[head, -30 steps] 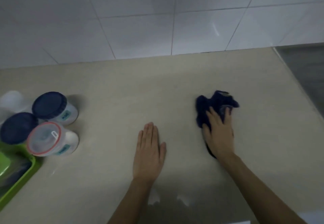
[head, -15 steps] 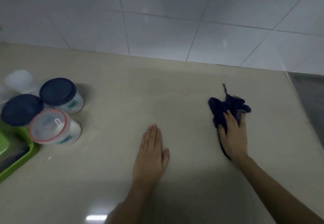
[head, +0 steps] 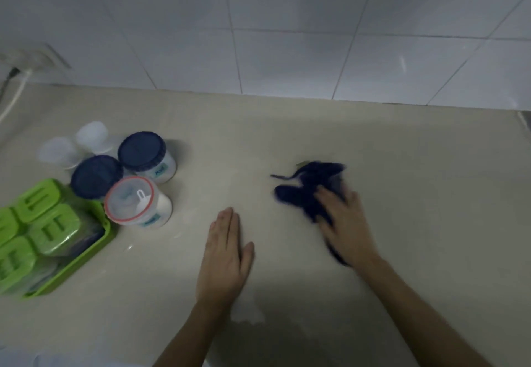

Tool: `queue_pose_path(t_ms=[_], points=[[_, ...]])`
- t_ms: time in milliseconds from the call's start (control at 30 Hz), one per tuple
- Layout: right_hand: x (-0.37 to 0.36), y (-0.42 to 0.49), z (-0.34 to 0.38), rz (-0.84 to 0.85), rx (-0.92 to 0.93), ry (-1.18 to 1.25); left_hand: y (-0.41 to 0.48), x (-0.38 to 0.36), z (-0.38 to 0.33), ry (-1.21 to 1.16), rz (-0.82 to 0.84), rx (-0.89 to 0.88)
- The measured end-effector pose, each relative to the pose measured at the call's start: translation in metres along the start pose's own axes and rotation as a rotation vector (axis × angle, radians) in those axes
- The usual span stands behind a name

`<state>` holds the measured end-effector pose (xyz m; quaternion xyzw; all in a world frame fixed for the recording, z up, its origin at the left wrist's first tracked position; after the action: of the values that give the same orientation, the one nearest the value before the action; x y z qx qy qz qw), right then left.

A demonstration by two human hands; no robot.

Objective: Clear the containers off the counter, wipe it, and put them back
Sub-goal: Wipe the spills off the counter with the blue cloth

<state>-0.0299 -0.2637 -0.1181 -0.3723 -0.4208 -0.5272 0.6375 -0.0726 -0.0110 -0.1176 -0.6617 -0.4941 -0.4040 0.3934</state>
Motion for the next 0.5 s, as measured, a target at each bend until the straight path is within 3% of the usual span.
queue_pose_path(t_ms=[100,233,300,400,500], points=[[0.027,-0.031,-0.065,-0.089,-0.243,0.049,0.001,-0.003,0.0,0.03,-0.011,-0.017],[0.028,-0.032,-0.052,-0.171,-0.347,-0.011,0.0,-0.005,0.003,-0.004,-0.023,-0.008],[0.016,-0.011,-0.008,-0.135,-0.197,-0.045,0.001,-0.005,0.004,-0.005,-0.027,-0.004],[-0.024,0.022,0.08,0.025,0.196,-0.103,0.0,-0.001,0.007,-0.042,-0.044,0.024],[-0.047,0.034,0.11,0.139,0.302,-0.063,-0.004,0.005,0.008,-0.097,-0.054,0.076]])
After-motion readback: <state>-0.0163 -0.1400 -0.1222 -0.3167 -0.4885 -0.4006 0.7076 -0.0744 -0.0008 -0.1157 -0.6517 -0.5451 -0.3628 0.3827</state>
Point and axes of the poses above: each hand's wrist, its own y-axis towards the middle knuckle, its own x-axis out of the back of the hand, z = x × y, the point moved 7 cm from there along y, towards the middle knuckle, and after that the axes turned 6 degrees about z, right-handed, at the moved point
